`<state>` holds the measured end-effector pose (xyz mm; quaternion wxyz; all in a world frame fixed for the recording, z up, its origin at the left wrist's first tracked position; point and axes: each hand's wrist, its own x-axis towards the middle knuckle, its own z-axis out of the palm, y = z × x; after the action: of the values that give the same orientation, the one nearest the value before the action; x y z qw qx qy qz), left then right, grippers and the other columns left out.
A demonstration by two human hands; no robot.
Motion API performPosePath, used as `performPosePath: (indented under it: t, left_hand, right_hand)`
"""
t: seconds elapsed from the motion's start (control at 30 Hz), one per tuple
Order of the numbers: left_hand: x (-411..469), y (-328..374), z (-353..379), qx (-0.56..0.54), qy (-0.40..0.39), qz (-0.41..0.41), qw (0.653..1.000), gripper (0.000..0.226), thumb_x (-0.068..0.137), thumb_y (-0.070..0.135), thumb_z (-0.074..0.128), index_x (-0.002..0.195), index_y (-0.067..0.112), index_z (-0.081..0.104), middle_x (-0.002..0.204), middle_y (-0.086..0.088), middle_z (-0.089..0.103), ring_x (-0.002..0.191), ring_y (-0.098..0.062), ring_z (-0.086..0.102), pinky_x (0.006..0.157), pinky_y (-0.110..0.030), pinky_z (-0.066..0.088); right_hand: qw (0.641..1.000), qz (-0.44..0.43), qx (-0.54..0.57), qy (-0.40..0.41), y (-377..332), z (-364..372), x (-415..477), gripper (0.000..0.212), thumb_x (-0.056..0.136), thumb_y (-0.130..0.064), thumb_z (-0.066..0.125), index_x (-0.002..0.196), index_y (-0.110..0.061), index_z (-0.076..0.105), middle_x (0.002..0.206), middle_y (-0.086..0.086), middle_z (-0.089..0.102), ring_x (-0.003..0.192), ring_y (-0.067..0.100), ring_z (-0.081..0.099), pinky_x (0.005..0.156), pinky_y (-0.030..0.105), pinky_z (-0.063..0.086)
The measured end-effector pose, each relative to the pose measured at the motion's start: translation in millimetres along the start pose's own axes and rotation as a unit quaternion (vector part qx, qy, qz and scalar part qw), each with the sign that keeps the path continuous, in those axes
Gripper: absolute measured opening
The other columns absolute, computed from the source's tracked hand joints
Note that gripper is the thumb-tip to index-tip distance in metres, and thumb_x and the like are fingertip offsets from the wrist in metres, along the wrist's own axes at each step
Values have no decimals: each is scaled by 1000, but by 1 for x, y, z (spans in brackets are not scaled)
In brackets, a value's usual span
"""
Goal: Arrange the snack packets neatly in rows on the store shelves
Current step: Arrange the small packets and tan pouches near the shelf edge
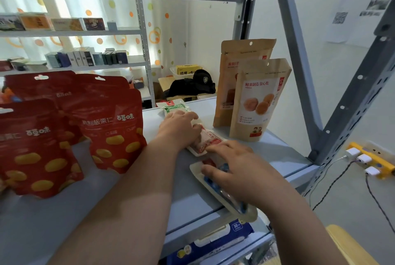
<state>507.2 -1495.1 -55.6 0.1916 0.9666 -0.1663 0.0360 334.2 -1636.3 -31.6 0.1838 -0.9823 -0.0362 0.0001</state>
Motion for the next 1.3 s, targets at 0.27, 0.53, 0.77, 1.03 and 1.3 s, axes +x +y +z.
performPosePath:
  t: [0.27,0.53,0.77,1.03,1.3]
  left_hand:
    - [1,0,-4,-5,-22,31,999,36,92,33,42,122,36,60,140,1,47,130,-22,39,108,-47,35]
    - [-3,3,-8,31,-19,36,999,39,95,32,38,128,37,58,142,2,47,129,-24,40,107,-49,36]
    - [-8,11,-8,73,-31,49,996,60,84,69,36,132,38,54,145,-4,45,133,-32,35,104,-47,34]
    - [-10,15,-9,132,-53,48,989,66,80,76,32,132,38,51,143,-11,45,131,-36,35,100,-46,36]
    - [-52,55,-56,107,-28,71,991,42,96,50,39,132,32,51,134,-3,51,116,-26,53,91,-44,50]
  right_hand:
    - [999,32,-2,-18,12,-7,-21,59,76,-79,47,129,-52,48,118,-19,47,102,1,42,79,26,42]
    - [996,59,-58,21,1,-7,7,56,81,-74,51,125,-42,59,120,-4,55,94,13,49,70,29,43]
    - [996,-16,19,82,13,-2,-22,61,81,-73,40,137,-48,43,142,-23,43,120,-1,43,86,22,40]
    - [995,-23,-4,94,6,16,-20,56,89,-60,40,143,-43,41,147,-22,39,126,1,40,92,21,36]
    - [972,-30,199,124,23,0,-25,44,90,-45,37,132,-46,51,117,-36,47,98,-23,43,78,10,36]
